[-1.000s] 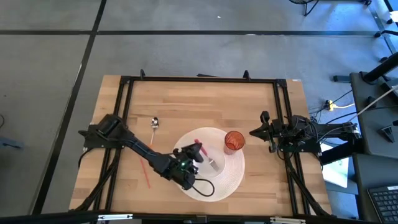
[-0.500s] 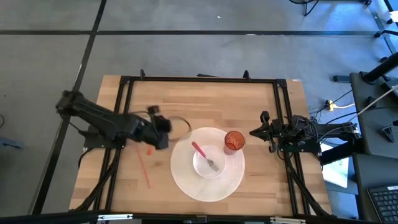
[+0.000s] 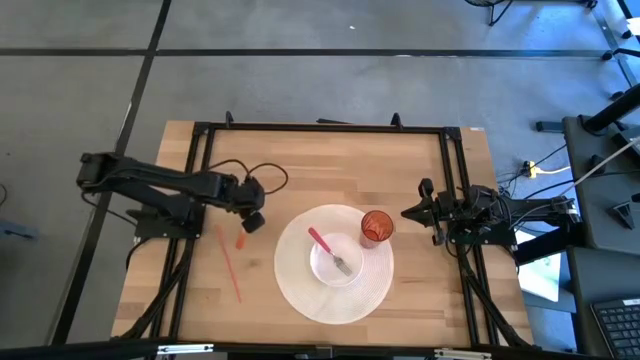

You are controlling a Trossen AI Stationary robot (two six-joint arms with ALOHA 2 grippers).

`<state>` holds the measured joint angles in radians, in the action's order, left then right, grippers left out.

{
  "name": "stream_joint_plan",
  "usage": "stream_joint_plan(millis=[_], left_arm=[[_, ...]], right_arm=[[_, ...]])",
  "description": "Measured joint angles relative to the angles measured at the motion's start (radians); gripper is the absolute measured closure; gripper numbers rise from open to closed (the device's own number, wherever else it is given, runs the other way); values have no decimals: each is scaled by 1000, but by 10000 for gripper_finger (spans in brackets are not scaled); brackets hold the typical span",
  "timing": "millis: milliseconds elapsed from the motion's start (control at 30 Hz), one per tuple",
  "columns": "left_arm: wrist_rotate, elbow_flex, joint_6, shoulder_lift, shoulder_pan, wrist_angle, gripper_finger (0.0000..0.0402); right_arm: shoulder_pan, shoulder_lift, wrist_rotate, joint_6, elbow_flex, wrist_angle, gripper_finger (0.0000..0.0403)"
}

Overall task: Pick & Place Utensil
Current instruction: Put the orange spoon into the white bowl

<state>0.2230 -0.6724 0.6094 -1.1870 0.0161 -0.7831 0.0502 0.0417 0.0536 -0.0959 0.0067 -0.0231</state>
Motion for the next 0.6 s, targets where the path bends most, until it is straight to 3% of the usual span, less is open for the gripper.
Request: stream_joint_plan(millis=[233,600], left_arm=[[-123,0,32,-120,-1,-10,308],[-102,0,28,-205,4,-34,252]], right_arm=[[0,0,0,2,0,0,382],[0,0,2,-1,0,0,382]])
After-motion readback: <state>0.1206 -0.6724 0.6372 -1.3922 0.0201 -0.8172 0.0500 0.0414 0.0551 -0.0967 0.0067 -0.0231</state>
